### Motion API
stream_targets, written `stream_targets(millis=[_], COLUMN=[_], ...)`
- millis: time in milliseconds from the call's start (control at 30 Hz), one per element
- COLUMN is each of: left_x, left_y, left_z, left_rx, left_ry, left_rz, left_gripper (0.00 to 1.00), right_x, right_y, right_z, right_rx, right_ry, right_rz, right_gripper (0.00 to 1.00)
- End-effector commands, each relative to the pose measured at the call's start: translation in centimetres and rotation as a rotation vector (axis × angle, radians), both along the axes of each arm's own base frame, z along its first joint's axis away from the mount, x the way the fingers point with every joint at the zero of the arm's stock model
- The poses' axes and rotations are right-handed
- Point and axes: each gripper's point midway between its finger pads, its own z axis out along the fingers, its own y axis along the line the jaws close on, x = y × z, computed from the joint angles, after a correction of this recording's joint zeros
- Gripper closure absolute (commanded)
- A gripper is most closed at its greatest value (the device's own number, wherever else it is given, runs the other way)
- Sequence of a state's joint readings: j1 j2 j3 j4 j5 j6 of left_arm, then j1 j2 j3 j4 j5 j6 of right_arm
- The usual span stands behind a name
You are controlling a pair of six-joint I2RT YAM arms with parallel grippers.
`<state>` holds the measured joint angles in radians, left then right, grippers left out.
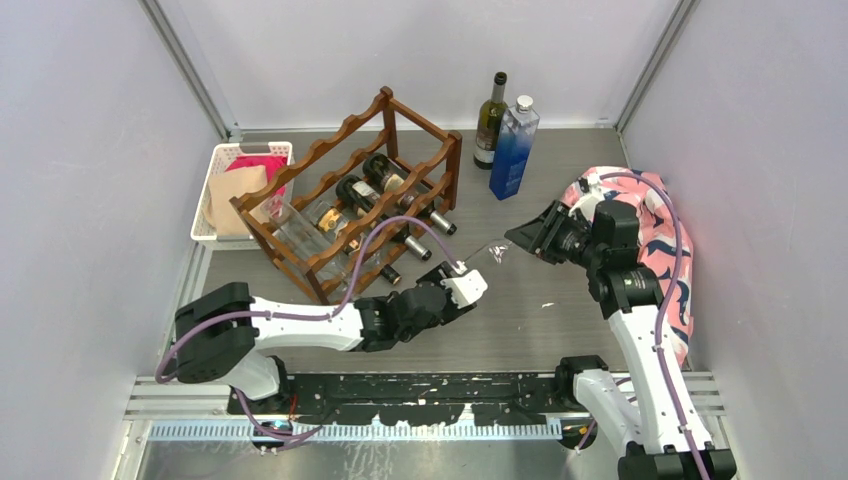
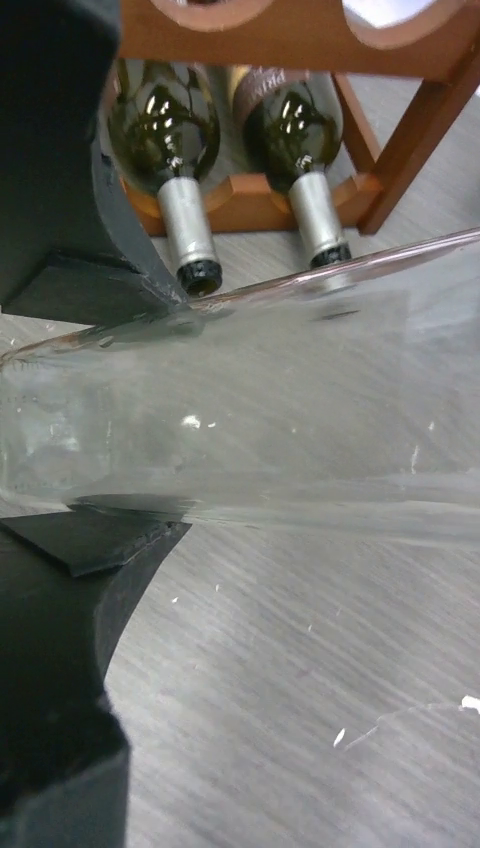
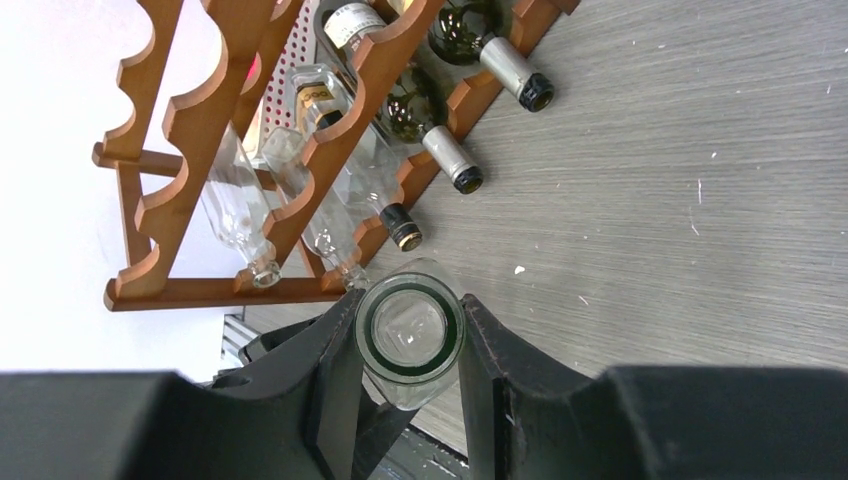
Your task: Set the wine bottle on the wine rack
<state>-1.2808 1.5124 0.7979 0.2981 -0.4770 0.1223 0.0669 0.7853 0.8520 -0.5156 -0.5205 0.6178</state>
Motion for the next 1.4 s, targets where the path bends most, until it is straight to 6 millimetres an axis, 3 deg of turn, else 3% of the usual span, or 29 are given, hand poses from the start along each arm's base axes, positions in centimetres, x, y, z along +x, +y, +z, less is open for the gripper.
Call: stream_targets(millis=[0,67,167,233,300,567,767,1033,1367], left_x=[-1.9,-2.5,-3.2,-3.8,-4.5,-8.9,-11.9,-13.3,-13.1], left_y=[-1.2,-0.8,0.1,0.8,1.4,4.3,6.5,6.8,6.7], left_z=[2.1,2.4,3.0,3.2,3.3,2.9,3.7,3.5,3.3], left_rx=[-0.084,-0.103,-0.102,-0.093,-0.078,0.012,0.057,0.089,0.119], left_ry=[0.064,0.129,0.168,0.184,0.205,0.384,0.51,0.577,0.574], left_rz=[-0.144,-0.185,-0.228,-0.261,-0.29,-0.477,-0.612,-0.689,-0.704], left_gripper=[1.0,1.0,1.0,1.0,1.0,1.0,1.0,1.0,1.0], right_x=[0.3,-0.2,-0.7,-0.8,-1.1,-2.6,-7.2,-12.8,-14.4], right_y=[1.2,1.8,1.9,1.7,1.5,0.8,4.0,5.8,6.9], right_z=[2.2,2.1,2.5,3.0,3.4,4.3,5.9,4.3,-0.8], right_rx=[0.06,0.067,0.047,0.026,-0.002,-0.181,-0.203,-0.215,-0.285], right_ry=[-0.069,-0.054,-0.066,-0.087,-0.102,-0.221,-0.476,-0.725,-0.648], right_rz=[0.062,0.117,0.154,0.152,0.156,0.224,0.496,0.756,0.994], right_gripper=[0.93,0.62,0.23,0.08,0.01,0.0,0.0,0.0,0.0])
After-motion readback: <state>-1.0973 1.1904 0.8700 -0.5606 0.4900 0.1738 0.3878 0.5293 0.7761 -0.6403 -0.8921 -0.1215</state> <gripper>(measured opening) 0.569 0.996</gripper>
